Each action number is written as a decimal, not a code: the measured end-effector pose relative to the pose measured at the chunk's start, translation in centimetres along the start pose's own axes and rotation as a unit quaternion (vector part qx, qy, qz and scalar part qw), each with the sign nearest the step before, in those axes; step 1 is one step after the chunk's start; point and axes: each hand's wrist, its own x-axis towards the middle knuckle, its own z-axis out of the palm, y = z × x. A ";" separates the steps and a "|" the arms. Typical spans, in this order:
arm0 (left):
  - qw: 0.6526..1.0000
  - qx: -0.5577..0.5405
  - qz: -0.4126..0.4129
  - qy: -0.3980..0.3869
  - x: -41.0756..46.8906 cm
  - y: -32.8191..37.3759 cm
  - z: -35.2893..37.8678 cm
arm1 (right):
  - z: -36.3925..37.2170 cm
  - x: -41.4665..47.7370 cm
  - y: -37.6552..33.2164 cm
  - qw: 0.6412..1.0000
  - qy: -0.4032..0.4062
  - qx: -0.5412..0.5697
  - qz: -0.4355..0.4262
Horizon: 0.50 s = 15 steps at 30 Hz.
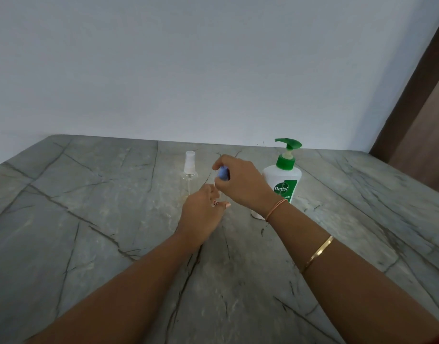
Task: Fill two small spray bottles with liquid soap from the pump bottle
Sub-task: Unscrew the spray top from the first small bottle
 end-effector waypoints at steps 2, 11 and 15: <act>1.000 -0.003 0.006 0.002 0.0 0.0 0.0 | -0.3 -0.1 -0.6 0.999 -0.041 0.035 0.002; 1.000 -0.014 0.008 -0.003 -0.2 0.1 -0.3 | -0.6 0.5 -0.5 0.995 -0.041 -0.083 0.029; 1.000 -0.028 0.006 -0.010 -0.3 0.2 -0.4 | -1.4 0.5 -1.1 0.989 -0.139 0.029 0.040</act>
